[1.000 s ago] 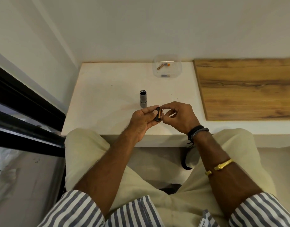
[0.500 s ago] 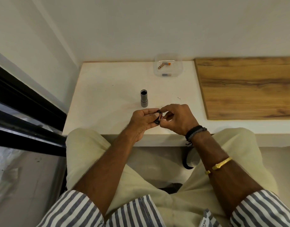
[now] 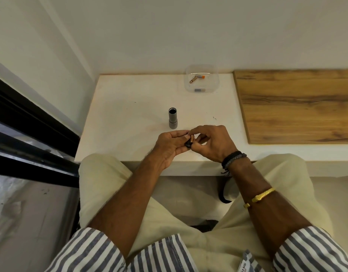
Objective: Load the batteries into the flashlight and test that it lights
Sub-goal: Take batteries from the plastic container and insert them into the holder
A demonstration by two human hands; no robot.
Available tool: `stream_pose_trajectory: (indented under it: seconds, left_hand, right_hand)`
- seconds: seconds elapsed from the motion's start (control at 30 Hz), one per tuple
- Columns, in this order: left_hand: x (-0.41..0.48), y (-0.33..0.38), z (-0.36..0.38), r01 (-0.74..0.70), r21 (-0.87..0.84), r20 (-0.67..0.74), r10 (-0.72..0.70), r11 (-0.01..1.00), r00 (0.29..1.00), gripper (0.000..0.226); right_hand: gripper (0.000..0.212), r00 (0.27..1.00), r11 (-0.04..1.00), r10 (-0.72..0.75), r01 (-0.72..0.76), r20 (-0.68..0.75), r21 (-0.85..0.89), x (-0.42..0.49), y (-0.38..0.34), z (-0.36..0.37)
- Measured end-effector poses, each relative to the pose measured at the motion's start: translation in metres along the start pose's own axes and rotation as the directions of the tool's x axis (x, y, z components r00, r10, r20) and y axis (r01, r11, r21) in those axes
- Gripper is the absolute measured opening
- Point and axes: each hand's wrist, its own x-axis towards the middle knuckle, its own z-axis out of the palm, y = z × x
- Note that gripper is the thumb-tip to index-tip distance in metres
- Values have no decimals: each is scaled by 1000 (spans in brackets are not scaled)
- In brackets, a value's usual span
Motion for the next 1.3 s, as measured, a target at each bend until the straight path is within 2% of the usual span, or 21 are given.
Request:
stream_pose_trajectory:
  seconds: [0.17, 0.5, 0.63, 0.77, 0.83, 0.93, 1.0, 1.07, 1.2, 1.3]
  left_hand:
    - [0, 1, 1, 2, -4, -8, -2, 1000, 1000, 28]
    - [0, -1, 2, -20, -154, -48, 13, 988, 999, 19]
    - [1, -2, 3, -38, -191, -49, 29, 981, 998, 19]
    - [4, -3, 5, -63, -198, -107, 43, 978, 993, 23]
    - [5, -3, 5, -47, -269, -118, 16, 962, 993, 26]
    - [4, -2, 6, -10, -369, -79, -20, 929, 997, 28]
    - [3, -2, 7, -13, -371, -80, -18, 928, 997, 29]
    - [3, -3, 9, -2, -369, -68, -25, 929, 997, 26]
    - [3, -3, 8, 71, -404, 32, -63, 912, 997, 23]
    - [0, -2, 7, 91, -353, 97, -60, 931, 993, 27]
  right_hand:
    - [24, 1000, 1000, -11, 11, -3, -5, 0, 1, 2]
    - [19, 996, 997, -20, 26, -83, 68, 0, 6, 10]
    - [14, 985, 976, 115, -88, -130, 197, 1, 12, 12]
    - [15, 953, 904, 286, -234, -101, 358, 1, 15, 15]
    - [18, 912, 847, 389, -297, -133, 442, 2, 21, 12]
    - [16, 790, 739, 576, -393, -210, 547, 5, 42, 4]
    - [12, 702, 720, 655, -470, -279, 510, 5, 59, -1]
    - [9, 660, 737, 672, -546, -337, 399, 4, 74, -3]
    - [12, 656, 744, 667, -610, -352, 272, 6, 85, 4]
    - [15, 672, 756, 650, -616, -353, 220, 8, 85, 8]
